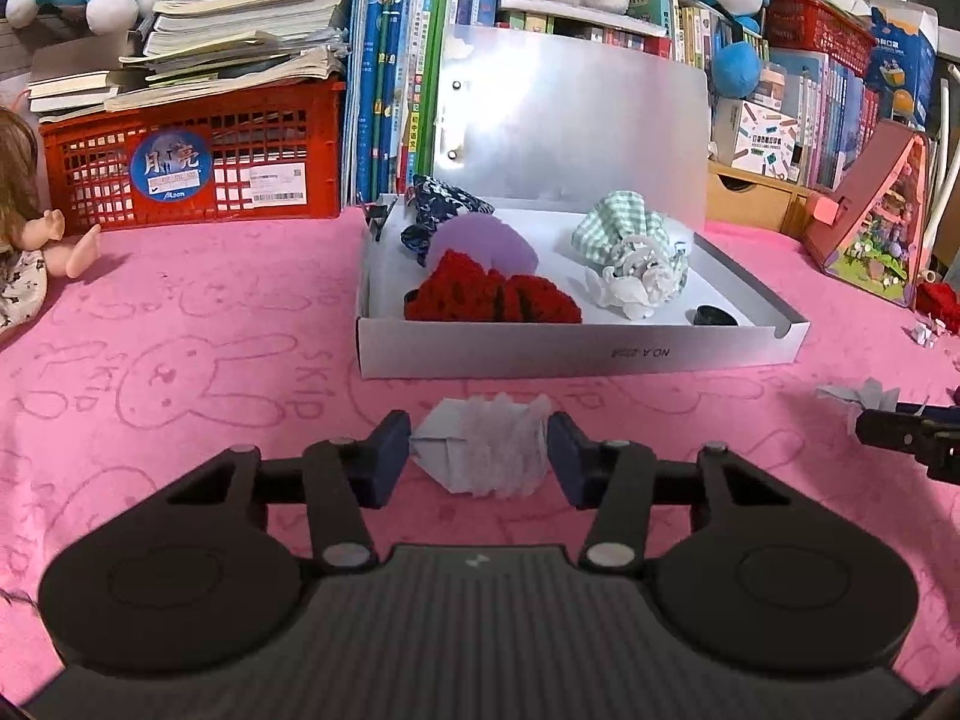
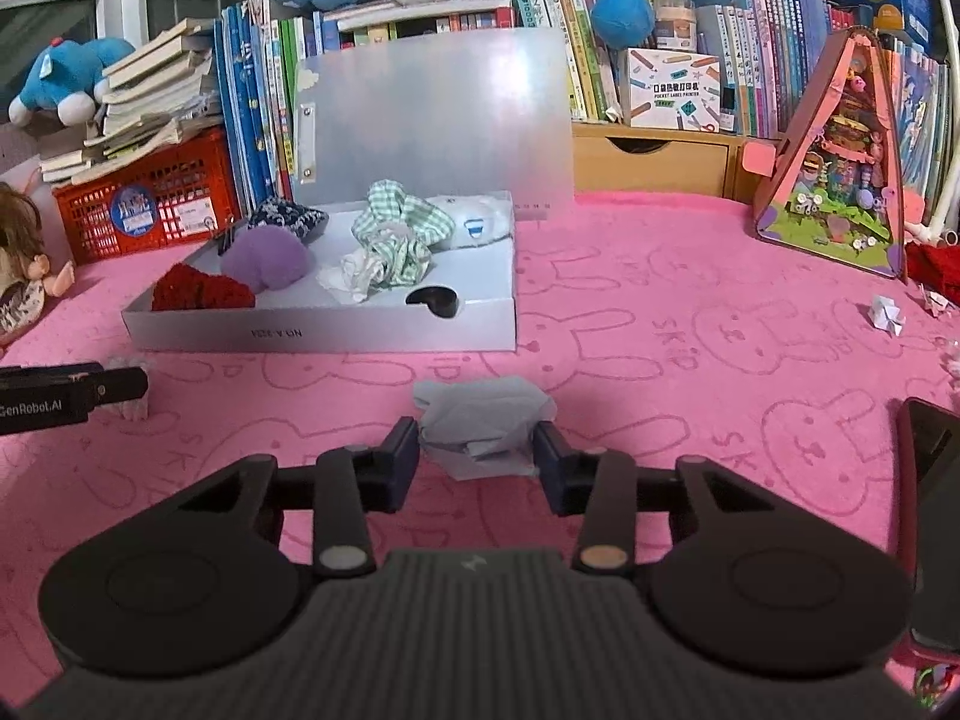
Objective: Organize objects
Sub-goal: 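Close the left gripper on the white folded paper while the right gripper grasps it too, then carry the white folded paper into the tray with both tools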
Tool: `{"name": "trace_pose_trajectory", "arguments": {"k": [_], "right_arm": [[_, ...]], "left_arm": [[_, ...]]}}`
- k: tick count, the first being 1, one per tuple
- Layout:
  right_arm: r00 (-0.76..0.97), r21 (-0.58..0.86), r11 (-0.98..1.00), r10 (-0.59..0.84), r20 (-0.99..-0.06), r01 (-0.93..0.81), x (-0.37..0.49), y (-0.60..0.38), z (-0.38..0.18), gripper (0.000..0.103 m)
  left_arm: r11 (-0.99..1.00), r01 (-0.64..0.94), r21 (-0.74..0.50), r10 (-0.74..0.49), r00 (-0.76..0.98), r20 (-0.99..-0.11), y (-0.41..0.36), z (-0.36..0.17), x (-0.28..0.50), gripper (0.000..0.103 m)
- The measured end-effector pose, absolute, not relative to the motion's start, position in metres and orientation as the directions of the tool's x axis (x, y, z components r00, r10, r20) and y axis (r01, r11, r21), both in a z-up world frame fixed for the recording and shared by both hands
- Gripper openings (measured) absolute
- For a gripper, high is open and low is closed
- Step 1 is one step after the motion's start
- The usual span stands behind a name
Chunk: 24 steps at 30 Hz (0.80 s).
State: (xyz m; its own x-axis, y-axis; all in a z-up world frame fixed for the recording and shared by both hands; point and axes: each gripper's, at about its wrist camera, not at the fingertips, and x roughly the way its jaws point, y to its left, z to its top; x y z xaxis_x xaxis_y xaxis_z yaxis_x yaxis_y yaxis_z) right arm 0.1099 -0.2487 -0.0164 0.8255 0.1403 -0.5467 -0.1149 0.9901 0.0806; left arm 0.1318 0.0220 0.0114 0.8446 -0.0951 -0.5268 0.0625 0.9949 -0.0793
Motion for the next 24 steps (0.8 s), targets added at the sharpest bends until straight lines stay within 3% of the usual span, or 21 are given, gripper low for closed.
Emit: {"name": "trace_pose_trajectory", "arguments": {"k": [24], "right_arm": [[0.856,0.083,0.984,0.181,-0.484,-0.161,0.124,-0.232,0.018,0.046]], "left_arm": [[0.991,0.083,-0.102,-0.121,0.881,-0.457,0.021,0.056,0.138,0.054]]}}
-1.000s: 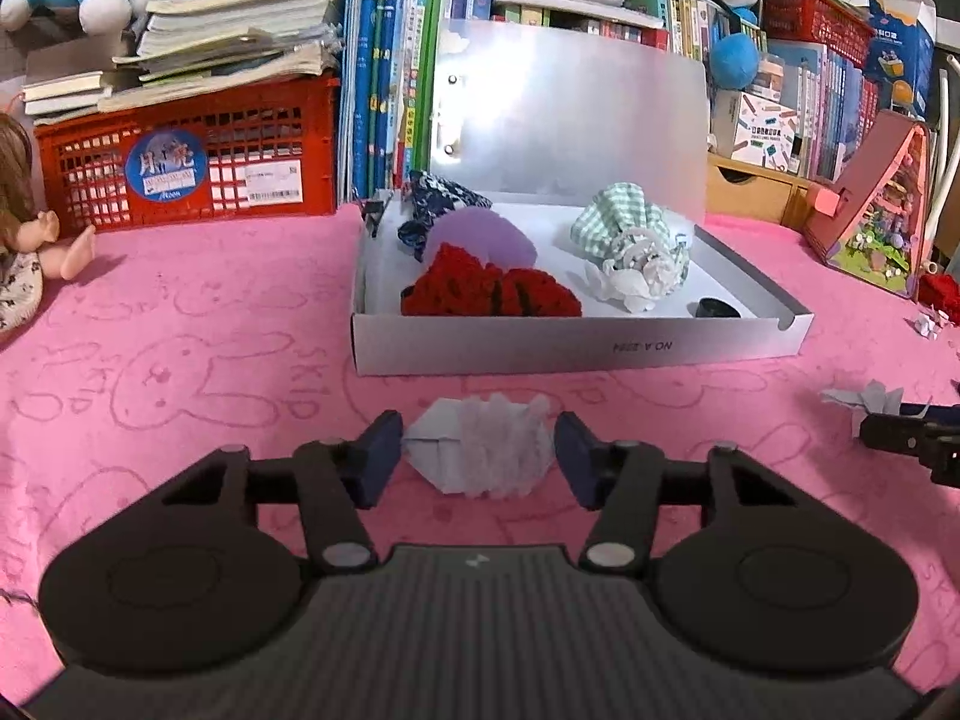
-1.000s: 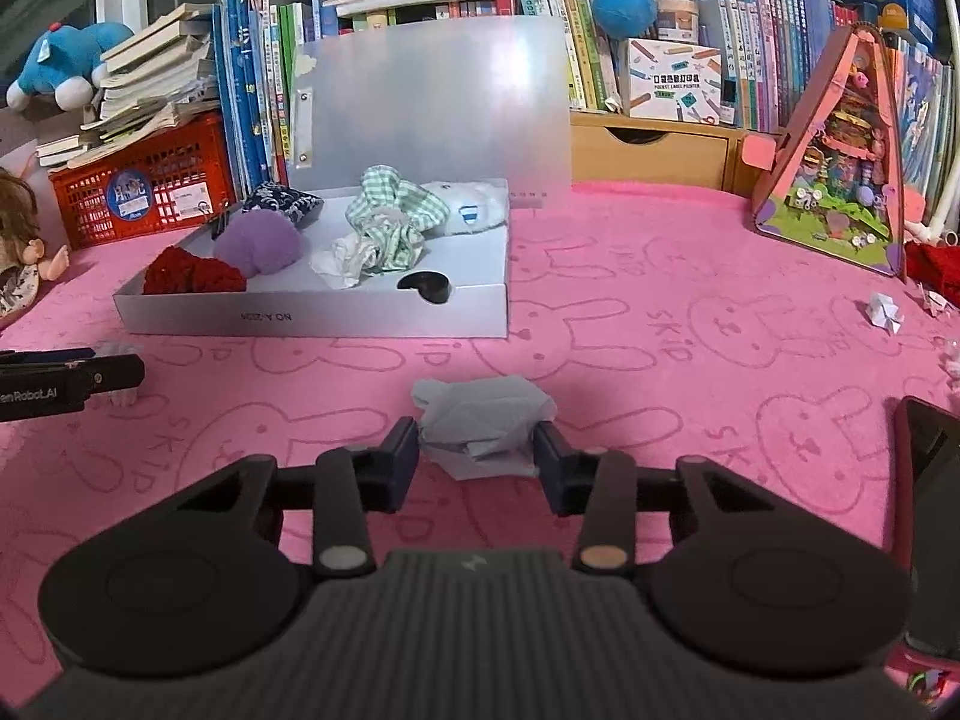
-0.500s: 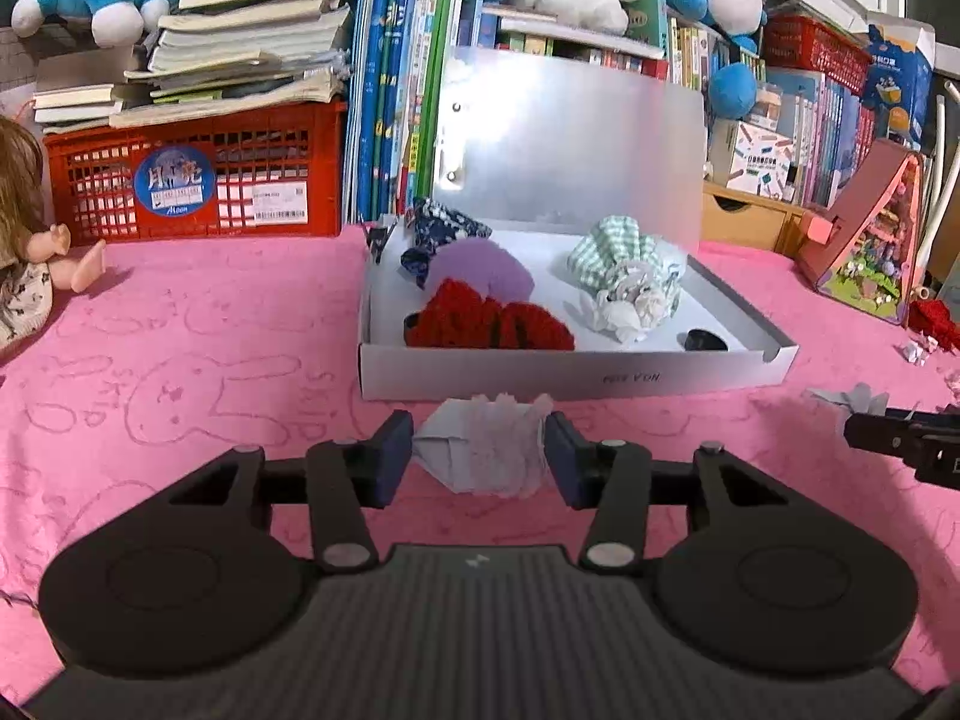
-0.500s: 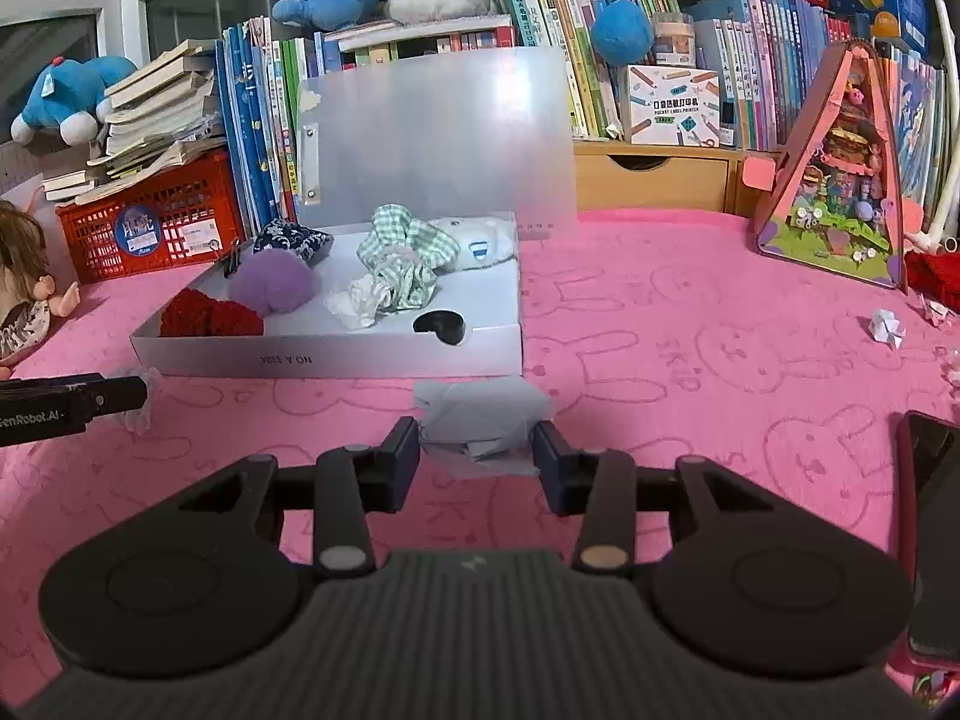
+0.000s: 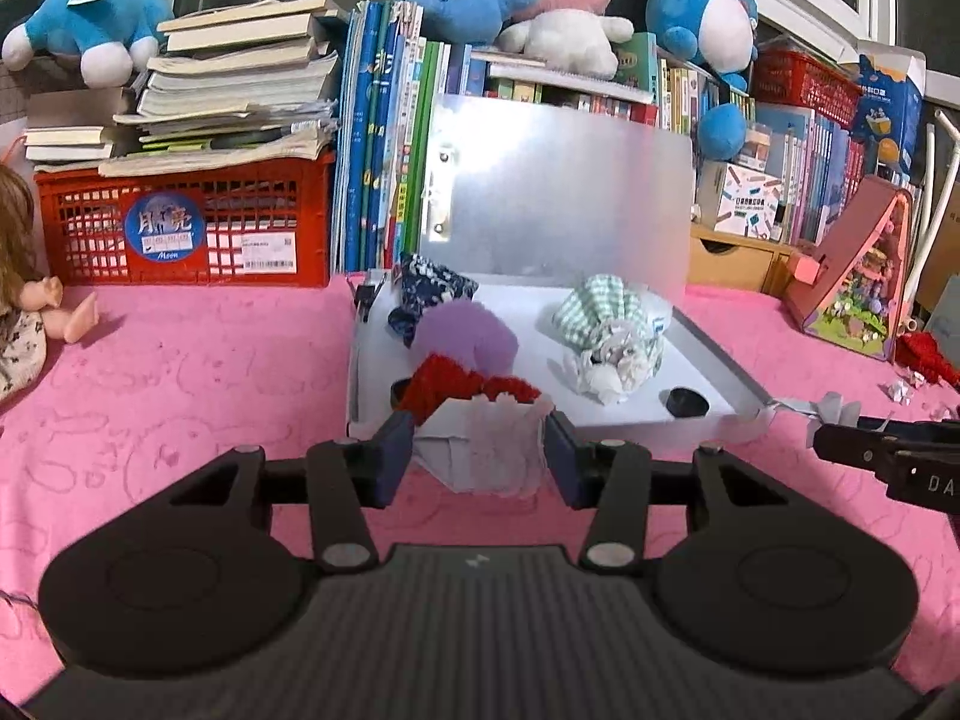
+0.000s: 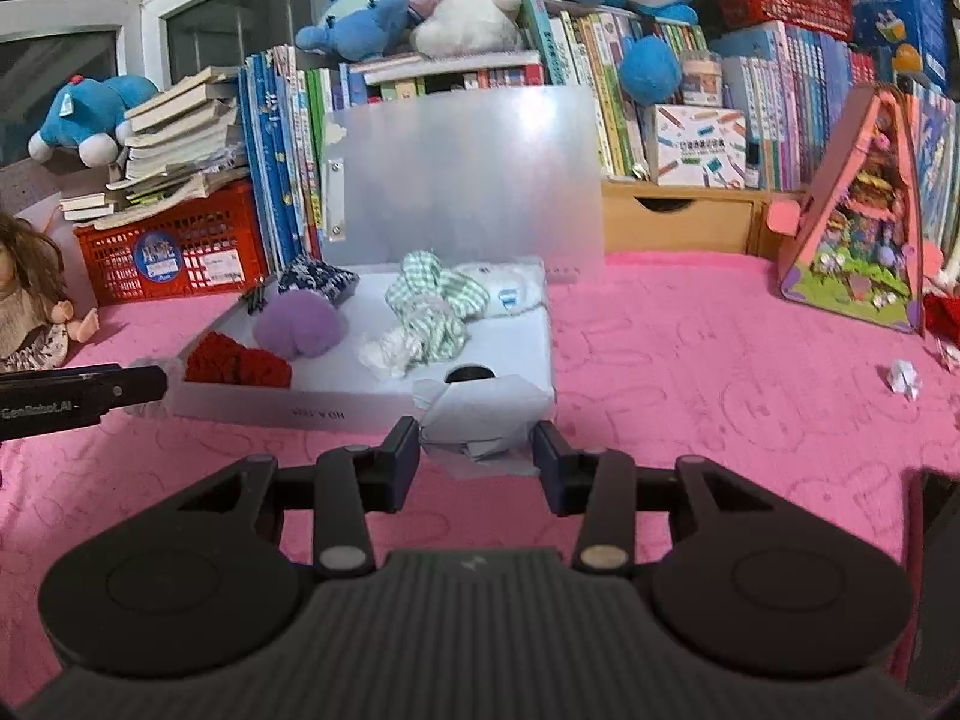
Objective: Organize objects
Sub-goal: 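Carry the white folded paper into the tray with both tools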
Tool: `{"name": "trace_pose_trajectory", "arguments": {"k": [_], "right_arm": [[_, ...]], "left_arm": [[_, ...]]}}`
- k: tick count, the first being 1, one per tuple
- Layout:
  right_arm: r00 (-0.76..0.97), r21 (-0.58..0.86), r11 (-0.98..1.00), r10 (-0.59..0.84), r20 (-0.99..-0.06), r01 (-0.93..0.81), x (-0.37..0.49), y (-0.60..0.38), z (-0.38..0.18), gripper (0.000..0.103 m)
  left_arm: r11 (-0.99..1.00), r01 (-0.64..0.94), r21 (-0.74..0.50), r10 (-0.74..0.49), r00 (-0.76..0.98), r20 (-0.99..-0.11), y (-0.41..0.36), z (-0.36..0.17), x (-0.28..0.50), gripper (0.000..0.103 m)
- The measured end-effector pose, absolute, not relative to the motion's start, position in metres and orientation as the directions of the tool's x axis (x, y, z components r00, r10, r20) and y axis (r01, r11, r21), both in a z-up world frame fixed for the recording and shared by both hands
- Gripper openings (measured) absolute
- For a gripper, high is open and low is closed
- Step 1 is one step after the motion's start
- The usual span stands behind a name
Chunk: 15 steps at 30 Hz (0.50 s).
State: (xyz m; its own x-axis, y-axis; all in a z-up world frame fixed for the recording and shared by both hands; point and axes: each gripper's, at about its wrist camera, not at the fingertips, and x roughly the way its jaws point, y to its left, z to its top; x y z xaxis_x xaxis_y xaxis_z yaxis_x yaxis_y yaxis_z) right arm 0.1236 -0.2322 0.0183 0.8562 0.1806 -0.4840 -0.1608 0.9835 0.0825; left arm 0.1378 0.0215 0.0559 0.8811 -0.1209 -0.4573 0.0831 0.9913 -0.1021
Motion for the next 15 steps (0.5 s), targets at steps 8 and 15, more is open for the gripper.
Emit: {"name": "trace_pose_trajectory", "arguments": {"k": [8,15], "right_arm": [[0.865,0.096,0.980,0.201,-0.459,-0.177,0.144,-0.229,0.038,0.046],[0.866,0.100,0.980,0.199,-0.459,-0.172,0.171,-0.231,0.048,0.046]], "left_arm": [[0.990,0.091,-0.107,-0.129,0.889,-0.439,0.019,0.071,0.157,0.054],[0.986,0.092,-0.138,-0.143,0.891,-0.431,0.021,0.081,0.184,0.054]]}}
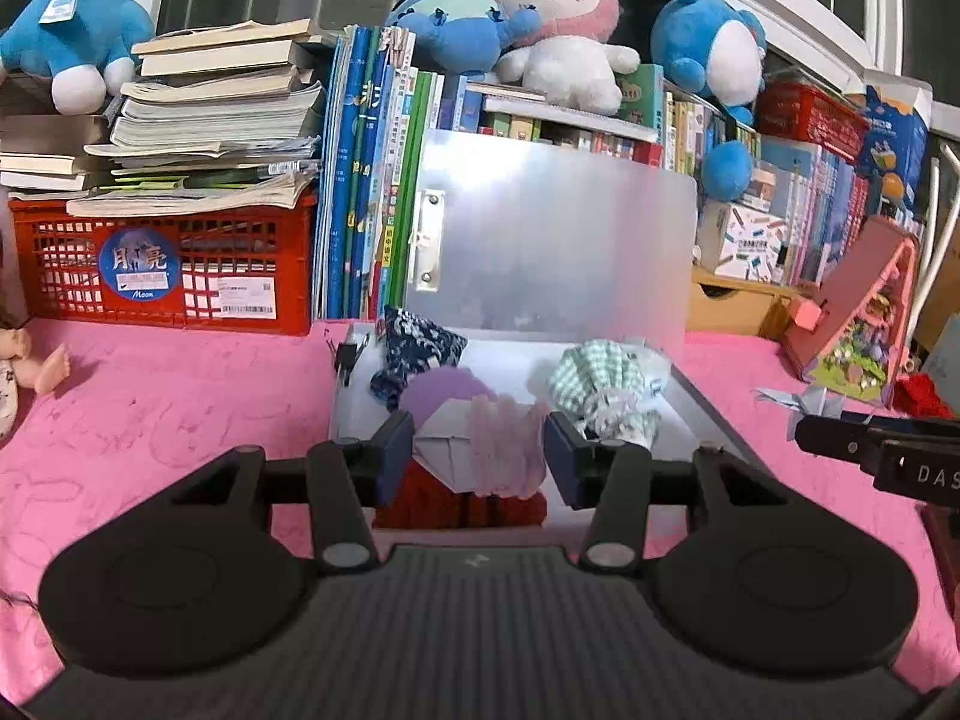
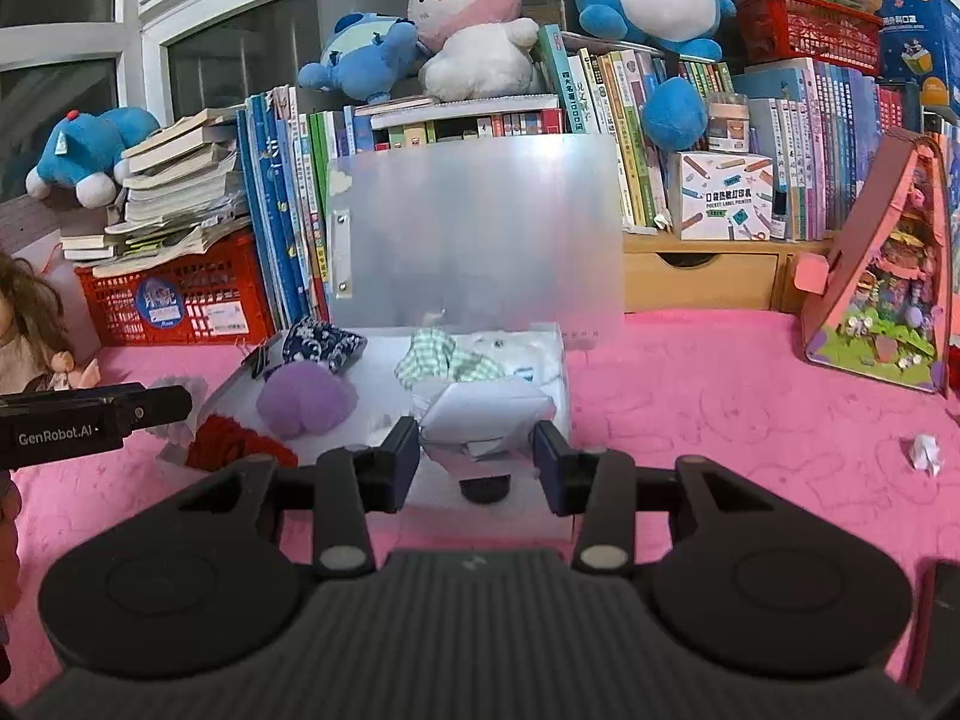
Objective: Organize objects
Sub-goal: 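Carry the white folded paper into the tray with both tools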
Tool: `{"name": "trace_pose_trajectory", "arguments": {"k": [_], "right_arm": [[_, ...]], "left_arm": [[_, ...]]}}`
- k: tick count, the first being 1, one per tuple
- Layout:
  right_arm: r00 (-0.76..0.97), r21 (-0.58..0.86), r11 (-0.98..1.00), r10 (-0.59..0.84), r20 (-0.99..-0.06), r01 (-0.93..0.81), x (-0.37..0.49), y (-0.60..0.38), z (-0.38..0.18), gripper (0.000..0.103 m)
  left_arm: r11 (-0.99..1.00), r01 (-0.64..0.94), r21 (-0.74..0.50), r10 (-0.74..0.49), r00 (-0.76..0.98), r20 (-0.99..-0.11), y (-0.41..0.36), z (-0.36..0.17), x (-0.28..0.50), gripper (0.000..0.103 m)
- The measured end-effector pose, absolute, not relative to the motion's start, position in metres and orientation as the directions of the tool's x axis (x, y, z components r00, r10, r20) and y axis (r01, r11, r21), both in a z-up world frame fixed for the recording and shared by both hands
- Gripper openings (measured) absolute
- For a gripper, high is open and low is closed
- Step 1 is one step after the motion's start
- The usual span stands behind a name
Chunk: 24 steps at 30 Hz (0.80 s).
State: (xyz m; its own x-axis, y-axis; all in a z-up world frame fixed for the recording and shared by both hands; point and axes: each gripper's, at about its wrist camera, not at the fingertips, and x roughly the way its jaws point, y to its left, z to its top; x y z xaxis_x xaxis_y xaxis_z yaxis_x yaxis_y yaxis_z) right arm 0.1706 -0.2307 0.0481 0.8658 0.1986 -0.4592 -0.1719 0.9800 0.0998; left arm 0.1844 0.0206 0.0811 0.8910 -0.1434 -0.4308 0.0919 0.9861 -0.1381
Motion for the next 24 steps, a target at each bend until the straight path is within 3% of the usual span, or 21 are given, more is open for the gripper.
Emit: {"name": "trace_pose_trajectory", "arguments": {"k": [24], "right_arm": [[0.800,0.131,0.978,0.206,-0.563,-0.159,0.253,-0.212,0.009,0.046]], "left_arm": [[0.993,0.047,-0.106,-0.094,0.856,-0.508,0.010,0.047,0.259,0.054]]}}
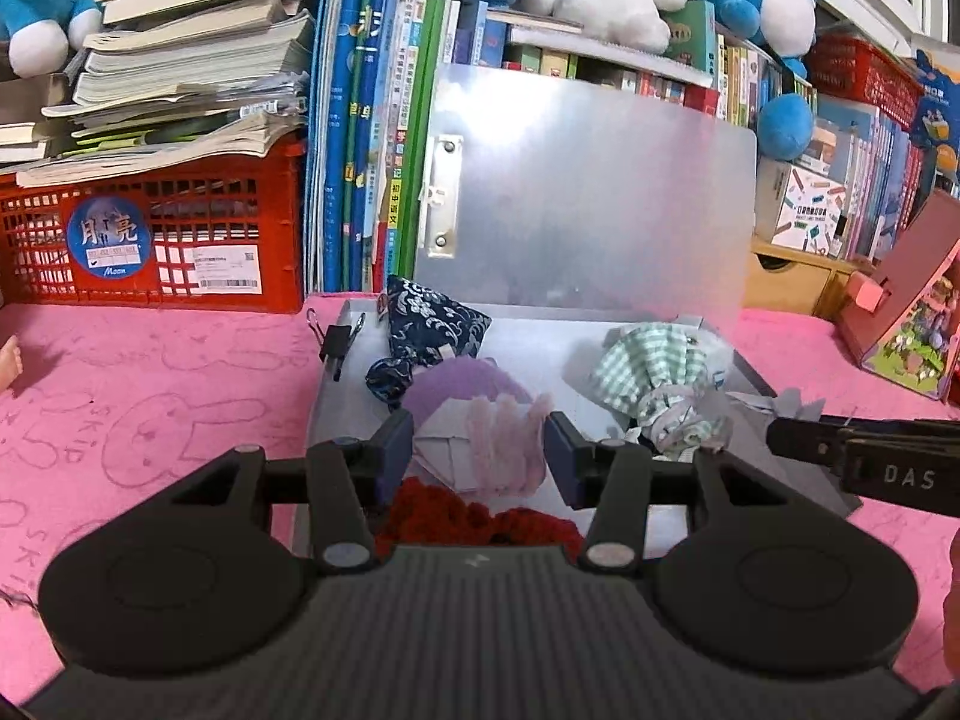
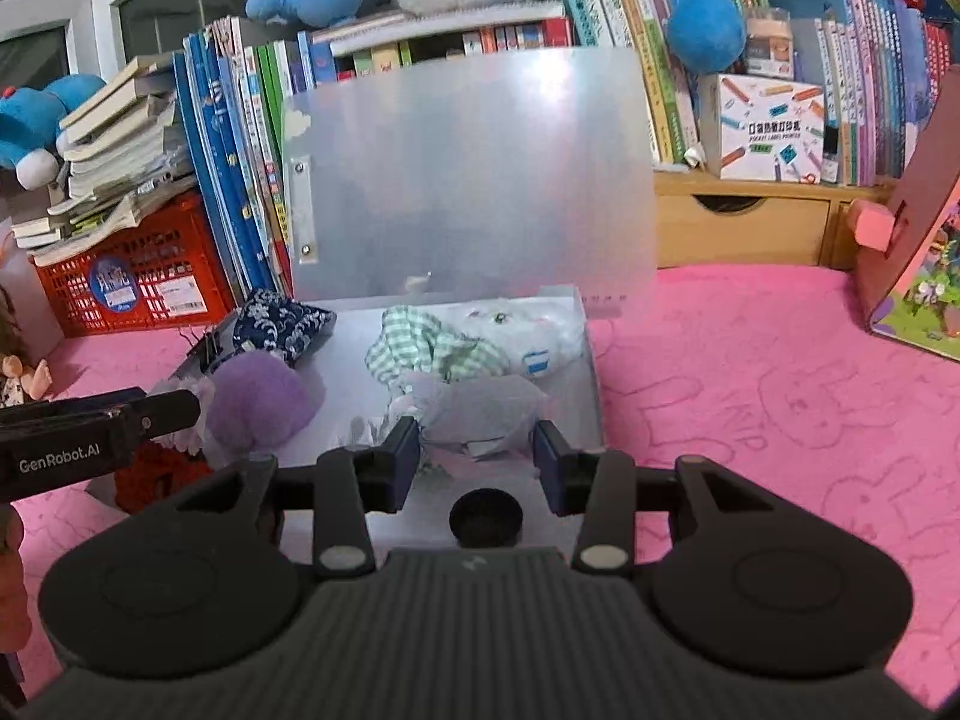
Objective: Organize objects
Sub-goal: 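Carry the white folded paper into the tray with both tools, then open the right gripper over the tray while the left gripper releases the paper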
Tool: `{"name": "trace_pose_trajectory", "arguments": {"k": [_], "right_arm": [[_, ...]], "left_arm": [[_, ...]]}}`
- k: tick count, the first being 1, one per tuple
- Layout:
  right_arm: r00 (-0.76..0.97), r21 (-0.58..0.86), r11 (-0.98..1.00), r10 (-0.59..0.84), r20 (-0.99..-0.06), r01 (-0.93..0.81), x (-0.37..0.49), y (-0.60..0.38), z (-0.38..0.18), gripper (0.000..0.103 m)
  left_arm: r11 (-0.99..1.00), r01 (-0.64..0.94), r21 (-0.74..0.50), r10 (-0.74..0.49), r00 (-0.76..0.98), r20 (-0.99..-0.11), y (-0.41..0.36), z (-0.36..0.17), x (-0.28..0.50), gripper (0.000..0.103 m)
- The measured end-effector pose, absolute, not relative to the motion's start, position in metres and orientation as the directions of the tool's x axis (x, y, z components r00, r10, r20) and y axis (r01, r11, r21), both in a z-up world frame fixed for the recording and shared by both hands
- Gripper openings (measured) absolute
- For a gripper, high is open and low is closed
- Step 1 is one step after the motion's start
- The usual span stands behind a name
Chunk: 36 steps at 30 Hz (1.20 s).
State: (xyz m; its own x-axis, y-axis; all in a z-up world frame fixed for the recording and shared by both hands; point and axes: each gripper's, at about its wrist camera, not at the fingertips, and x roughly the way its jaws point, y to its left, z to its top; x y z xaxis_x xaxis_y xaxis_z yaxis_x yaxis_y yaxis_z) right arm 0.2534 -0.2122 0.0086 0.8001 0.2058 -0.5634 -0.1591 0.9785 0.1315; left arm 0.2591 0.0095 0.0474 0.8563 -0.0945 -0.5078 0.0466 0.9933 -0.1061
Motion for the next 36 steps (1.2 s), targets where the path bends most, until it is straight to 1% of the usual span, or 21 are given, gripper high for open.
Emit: {"name": "trace_pose_trajectory", "arguments": {"k": [8,12,16,18,28,32,33,34,35,36], "right_arm": [[0.773,0.131,0.973,0.229,-0.591,-0.189,0.271,-0.191,-0.003,0.046],[0.762,0.145,0.971,0.240,-0.601,-0.191,0.285,-0.180,-0.004,0.046],[0.756,0.139,0.973,0.230,-0.612,-0.183,0.297,-0.170,-0.006,0.044],[0.754,0.141,0.975,0.224,-0.618,-0.173,0.301,-0.171,-0.008,0.042],[0.738,0.166,0.976,0.216,-0.640,-0.141,0.298,-0.188,-0.020,0.042],[0.741,0.178,0.973,0.227,-0.631,-0.147,0.295,-0.192,-0.019,0.048],[0.743,0.177,0.973,0.226,-0.630,-0.147,0.294,-0.192,-0.018,0.050],[0.745,0.177,0.973,0.226,-0.628,-0.147,0.292,-0.192,-0.017,0.059],[0.746,0.180,0.973,0.229,-0.625,-0.147,0.291,-0.193,-0.016,0.062],[0.746,0.184,0.972,0.232,-0.624,-0.148,0.291,-0.193,-0.016,0.062]], "left_arm": [[0.995,0.044,-0.086,-0.083,0.851,-0.519,0.005,0.040,0.277,0.054],[0.998,0.041,-0.048,-0.060,0.848,-0.526,-0.001,0.037,0.292,0.054],[0.999,0.041,-0.035,-0.053,0.843,-0.535,-0.005,0.031,0.305,0.054],[0.999,0.042,-0.023,-0.048,0.842,-0.538,-0.007,0.029,0.310,0.054],[0.997,0.072,-0.003,-0.062,0.845,-0.532,-0.009,0.020,0.307,0.056],[0.997,0.073,-0.026,-0.075,0.845,-0.530,-0.007,0.019,0.305,0.063],[0.997,0.071,-0.035,-0.079,0.842,-0.534,-0.007,0.018,0.306,0.064],[0.997,0.071,-0.043,-0.083,0.841,-0.535,-0.006,0.018,0.305,0.066],[0.996,0.070,-0.047,-0.084,0.840,-0.536,-0.006,0.018,0.305,0.067],[0.997,0.069,-0.046,-0.083,0.839,-0.538,-0.006,0.018,0.305,0.069]]}}
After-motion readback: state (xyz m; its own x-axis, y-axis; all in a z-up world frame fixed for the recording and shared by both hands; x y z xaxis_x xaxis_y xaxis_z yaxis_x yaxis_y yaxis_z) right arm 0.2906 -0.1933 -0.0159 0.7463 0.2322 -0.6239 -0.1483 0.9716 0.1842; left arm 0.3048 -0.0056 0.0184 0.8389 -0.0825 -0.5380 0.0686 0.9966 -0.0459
